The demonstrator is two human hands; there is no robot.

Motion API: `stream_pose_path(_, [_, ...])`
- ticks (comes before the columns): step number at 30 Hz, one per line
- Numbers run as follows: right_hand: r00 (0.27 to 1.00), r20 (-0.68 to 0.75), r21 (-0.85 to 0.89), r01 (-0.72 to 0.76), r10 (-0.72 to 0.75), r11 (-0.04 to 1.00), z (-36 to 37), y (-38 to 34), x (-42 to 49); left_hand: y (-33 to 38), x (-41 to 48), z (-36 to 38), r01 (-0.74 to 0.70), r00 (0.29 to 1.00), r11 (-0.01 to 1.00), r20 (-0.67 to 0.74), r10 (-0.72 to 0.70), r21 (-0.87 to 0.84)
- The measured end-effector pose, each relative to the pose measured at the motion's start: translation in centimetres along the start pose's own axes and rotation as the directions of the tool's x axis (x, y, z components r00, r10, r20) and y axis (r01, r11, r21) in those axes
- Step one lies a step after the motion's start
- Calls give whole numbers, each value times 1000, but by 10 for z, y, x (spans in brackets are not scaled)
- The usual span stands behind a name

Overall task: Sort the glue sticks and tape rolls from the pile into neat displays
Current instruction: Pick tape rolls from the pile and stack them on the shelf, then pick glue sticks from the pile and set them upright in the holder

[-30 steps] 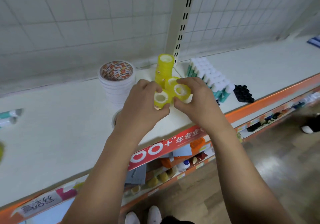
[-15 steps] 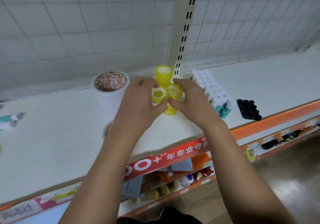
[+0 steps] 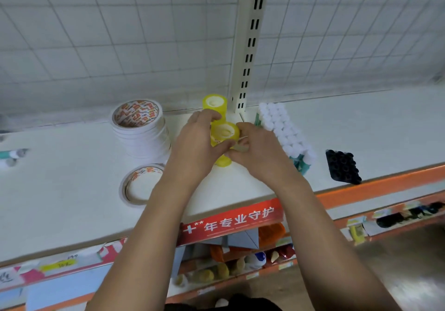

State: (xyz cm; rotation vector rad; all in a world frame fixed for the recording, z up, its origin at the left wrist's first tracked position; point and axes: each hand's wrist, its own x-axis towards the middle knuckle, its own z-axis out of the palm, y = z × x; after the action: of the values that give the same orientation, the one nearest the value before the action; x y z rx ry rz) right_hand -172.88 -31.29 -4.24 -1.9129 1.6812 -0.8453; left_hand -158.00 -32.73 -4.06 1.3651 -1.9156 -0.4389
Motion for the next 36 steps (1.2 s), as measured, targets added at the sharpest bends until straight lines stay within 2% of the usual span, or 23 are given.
stream_pose_path(4, [1000,-21,31,-8,9,999,2,2,3,-5,-5,-3,43,999,995,-25,-46,-92])
stream_pose_path(7, [998,-23,29,-53,54,998,5,4,6,-12,-10,-6,76,997,996,-11,-76,-42])
stream_pose_path(11, [996,16,65,-85,84,994,6,5,9,-18,-12,-7,155,983,987,91,-158,42])
stream_pose_path(19, [999,23,-8,-28,28,1000,5,4,16,-14,-7,-7,161,976,986,138,-167,51])
stream_pose_path(26, [998,42,-24,-35,36,999,4,3,19,-9,-3,-14,144,953,989,263,-150,41])
stream_pose_path(36, [999,49,4,-18,18,1000,10,5,17,-9,0,-8,177,970,978,148,-192,109])
